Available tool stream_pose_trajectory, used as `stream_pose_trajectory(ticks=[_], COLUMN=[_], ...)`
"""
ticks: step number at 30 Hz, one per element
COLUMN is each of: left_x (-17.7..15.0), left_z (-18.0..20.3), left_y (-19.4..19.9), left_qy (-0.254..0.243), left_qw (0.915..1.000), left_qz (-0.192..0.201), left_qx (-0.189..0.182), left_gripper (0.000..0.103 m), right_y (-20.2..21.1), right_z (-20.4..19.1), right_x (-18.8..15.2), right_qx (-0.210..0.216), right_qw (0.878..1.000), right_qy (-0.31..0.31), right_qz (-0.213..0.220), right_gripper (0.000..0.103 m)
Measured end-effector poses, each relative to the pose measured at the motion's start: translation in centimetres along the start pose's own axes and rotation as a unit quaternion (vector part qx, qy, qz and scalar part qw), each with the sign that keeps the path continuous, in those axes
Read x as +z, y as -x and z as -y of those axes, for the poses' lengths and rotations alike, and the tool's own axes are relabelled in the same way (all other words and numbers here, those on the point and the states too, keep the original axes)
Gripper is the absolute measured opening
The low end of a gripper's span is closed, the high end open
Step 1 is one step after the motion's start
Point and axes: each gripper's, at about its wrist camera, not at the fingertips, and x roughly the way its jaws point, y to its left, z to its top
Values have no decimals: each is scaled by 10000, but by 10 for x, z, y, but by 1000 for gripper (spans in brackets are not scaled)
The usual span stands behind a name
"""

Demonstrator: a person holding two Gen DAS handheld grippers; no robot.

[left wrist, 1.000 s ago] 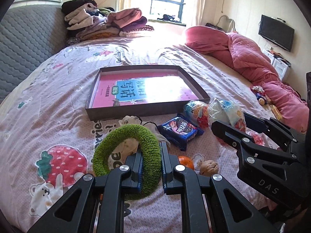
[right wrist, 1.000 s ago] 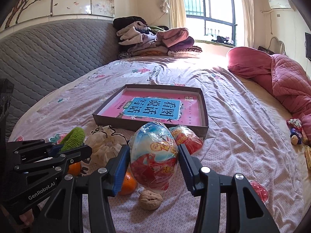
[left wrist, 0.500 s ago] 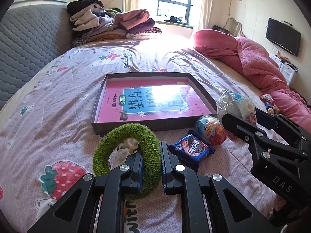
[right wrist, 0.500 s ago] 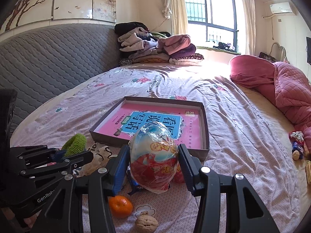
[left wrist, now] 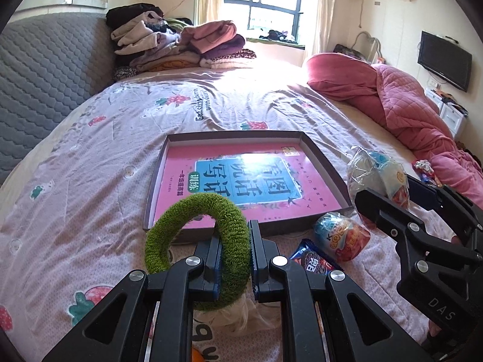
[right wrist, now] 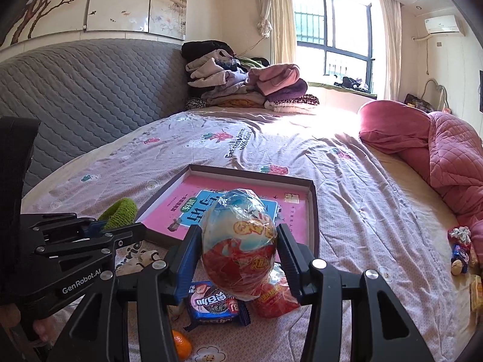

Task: Organize objects
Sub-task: 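Carry green ring with left gripper over tray while right carries candy egg there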

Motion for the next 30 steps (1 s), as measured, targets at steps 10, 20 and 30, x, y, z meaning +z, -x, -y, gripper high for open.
stream_pose_trajectory(ticks=[10, 20, 30], left_x=[23, 45, 60], left_z=[-11, -23, -36], left_y=[-21, -48, -89], left_qy=[111, 141, 179], left_qw=[9998, 9996, 9983], left_qz=[30, -124, -505], left_qx=[164, 188, 208], left_gripper=[14, 14, 14], right_y=[-14, -35, -73], right_z=[9, 24, 39], right_x=[19, 34, 31], right_qx=[-81, -170, -339], right_qw=[9999, 9998, 9989], right_qy=[55, 107, 176], right_qz=[110, 81, -259], right_gripper=[50, 51, 51])
